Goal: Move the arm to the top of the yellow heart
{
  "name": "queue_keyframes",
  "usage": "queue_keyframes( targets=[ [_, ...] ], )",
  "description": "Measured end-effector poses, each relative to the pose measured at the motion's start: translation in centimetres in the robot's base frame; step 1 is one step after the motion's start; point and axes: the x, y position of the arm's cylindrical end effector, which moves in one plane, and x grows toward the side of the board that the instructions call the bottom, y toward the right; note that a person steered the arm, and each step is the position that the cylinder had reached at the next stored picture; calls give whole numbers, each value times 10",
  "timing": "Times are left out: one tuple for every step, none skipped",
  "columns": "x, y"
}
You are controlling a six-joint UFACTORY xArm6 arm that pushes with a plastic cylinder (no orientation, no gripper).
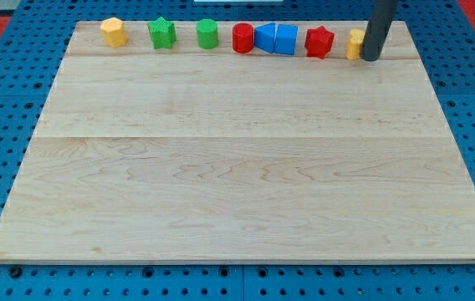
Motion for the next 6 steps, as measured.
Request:
queue_keyframes(
  targets=[
    [11,31],
    [11,15],
    [11,18],
    [9,19],
    [-2,39],
    [-14,42]
  ],
)
